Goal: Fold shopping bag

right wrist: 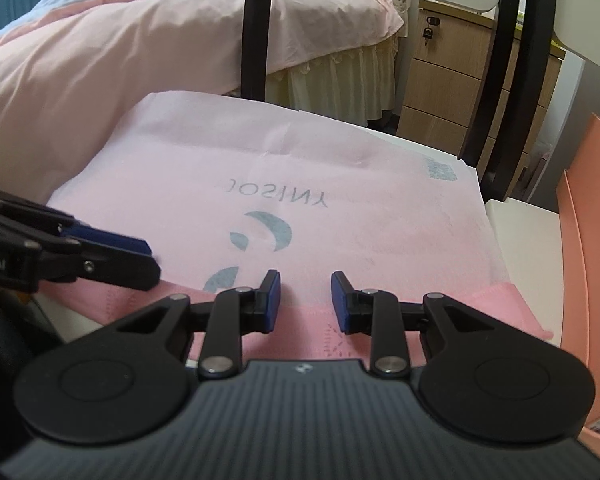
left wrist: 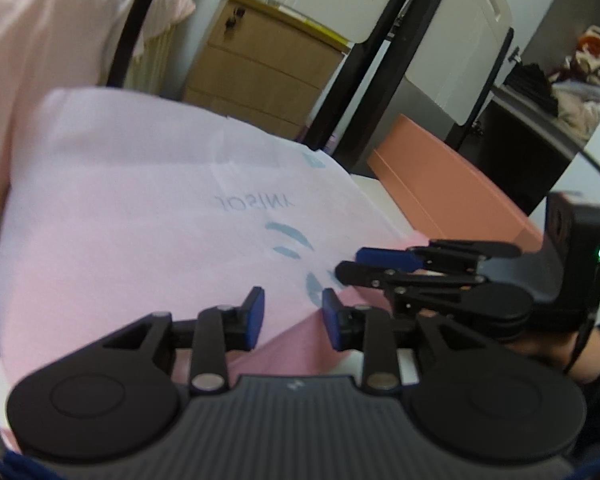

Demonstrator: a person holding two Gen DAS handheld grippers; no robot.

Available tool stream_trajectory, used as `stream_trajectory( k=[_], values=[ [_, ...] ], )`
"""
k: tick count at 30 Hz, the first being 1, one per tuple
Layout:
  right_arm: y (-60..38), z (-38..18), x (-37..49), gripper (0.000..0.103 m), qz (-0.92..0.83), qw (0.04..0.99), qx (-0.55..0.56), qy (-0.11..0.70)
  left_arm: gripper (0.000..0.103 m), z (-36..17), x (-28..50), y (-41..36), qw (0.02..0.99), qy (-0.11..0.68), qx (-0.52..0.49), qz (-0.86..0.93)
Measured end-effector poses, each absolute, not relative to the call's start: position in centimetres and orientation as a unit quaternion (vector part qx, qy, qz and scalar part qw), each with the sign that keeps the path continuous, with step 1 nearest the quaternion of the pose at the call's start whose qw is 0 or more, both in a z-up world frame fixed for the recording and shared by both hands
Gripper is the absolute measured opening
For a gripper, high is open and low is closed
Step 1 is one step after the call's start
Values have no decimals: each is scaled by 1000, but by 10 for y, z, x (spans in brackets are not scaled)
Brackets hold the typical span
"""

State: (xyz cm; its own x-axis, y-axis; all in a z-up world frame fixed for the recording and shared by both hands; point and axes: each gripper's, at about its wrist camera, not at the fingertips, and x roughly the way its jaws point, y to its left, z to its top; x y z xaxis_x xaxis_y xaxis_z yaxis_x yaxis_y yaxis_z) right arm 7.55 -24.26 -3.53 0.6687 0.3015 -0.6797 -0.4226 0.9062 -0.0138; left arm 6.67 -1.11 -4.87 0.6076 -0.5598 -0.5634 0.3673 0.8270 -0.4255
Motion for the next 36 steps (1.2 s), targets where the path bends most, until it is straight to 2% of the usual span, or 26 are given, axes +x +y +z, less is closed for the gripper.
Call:
stream_trajectory(
  k=[6, 9, 10, 11, 22, 36],
  values=[
    [-239, -33, 78, 31, 195, 907, -90, 361, 30, -51, 63, -11, 894, 347, -114, -259],
    [-241, -31, 77, 32, 200, 907, -72, 365, 20, -53, 66, -8, 888, 350, -130, -270],
    [-241, -30, 76, 32, 201, 907, -71, 363, 8, -55, 67, -7, 885, 353, -134, -273],
    [-241, -29, 74, 32, 202, 908, -70, 360, 0, -56, 68, -8, 883, 356, -137, -273],
    [-252, -3, 56, 32, 197, 933, -58, 295, 0, -66, 78, 6, 860, 371, -198, -290],
    [-232, -15, 44, 32, 243, 905, -100, 334, 0, -65, 77, -2, 868, 366, -180, -283]
  ],
)
